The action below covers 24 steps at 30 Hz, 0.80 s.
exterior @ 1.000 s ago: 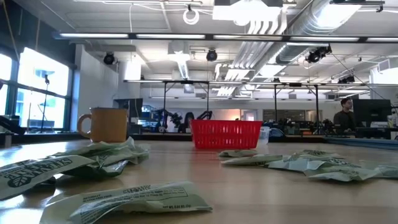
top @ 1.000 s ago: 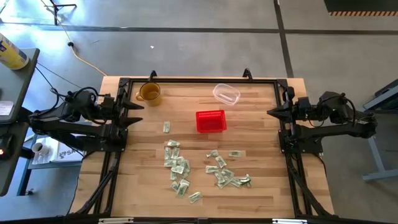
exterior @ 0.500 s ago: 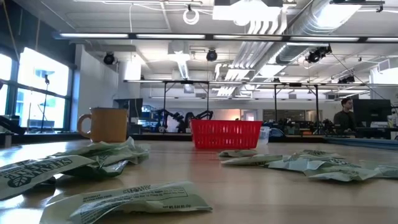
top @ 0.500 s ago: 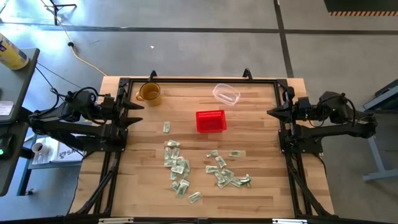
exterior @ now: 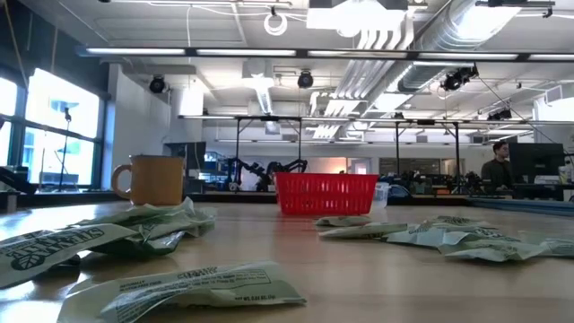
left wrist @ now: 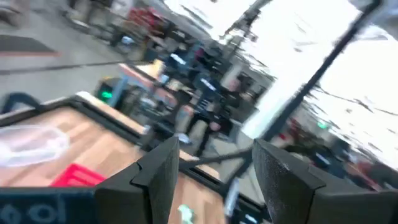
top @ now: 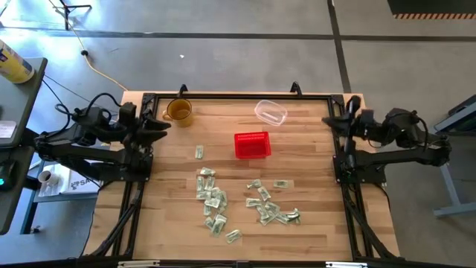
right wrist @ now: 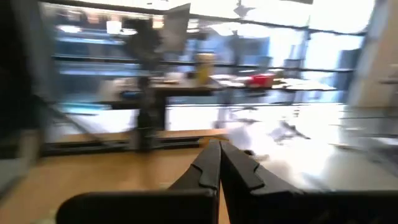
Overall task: Pick and place items into bin
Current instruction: Put the white packet into the red basket
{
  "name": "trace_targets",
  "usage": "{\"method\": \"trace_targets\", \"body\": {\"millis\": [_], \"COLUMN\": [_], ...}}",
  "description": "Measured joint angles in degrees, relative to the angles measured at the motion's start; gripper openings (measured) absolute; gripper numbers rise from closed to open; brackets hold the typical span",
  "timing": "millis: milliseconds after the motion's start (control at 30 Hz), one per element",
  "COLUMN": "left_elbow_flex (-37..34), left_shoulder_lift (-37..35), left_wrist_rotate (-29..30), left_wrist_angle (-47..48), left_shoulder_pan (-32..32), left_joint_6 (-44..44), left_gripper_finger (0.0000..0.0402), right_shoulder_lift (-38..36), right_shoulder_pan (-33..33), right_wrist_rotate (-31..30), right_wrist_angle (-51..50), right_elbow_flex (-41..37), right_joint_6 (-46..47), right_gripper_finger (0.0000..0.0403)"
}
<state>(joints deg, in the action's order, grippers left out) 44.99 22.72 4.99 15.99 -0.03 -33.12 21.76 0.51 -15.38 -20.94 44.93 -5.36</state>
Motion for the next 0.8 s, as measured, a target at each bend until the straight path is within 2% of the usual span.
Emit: {"method": "trace_targets", "body": {"millis": [100,233,433,567,700,800], "left_elbow_flex": [0.0,0.0,0.0,0.0,0.0,0.0], "left_shoulder_lift": [0.2,1.6,7.0,11.7,16.4,18.9], "left_wrist_rotate": [3.2,3.4,5.8,4.5,2.9,-0.6], "left_wrist_angle": [0.0,0.0,0.0,-0.3,-0.4,-0.4], "left_shoulder_pan": [0.0,0.0,0.0,0.0,0.0,0.0], "left_joint_6": [-1.2,-6.1,-15.9,-23.9,-28.6,-28.6], "left_gripper_finger": [0.0237,0.0237,0.0237,0.0237,0.0237,0.0237], "right_shoulder_lift": [0.1,0.8,1.4,2.9,4.9,6.0], "right_shoulder_pan": [0.0,0.0,0.0,0.0,-0.1,0.1], "right_wrist_rotate": [-5.9,-9.4,-3.6,-3.1,0.7,-4.4], "right_wrist_angle": [-0.2,4.4,9.2,13.7,15.6,17.4], "right_elbow_flex": [0.0,0.0,0.0,0.0,0.0,0.0], "right_joint_6": [-1.6,2.3,19.7,26.8,29.7,26.6], "right_gripper_finger": [0.0,0.0,0.0,0.0,0.0,0.0]}}
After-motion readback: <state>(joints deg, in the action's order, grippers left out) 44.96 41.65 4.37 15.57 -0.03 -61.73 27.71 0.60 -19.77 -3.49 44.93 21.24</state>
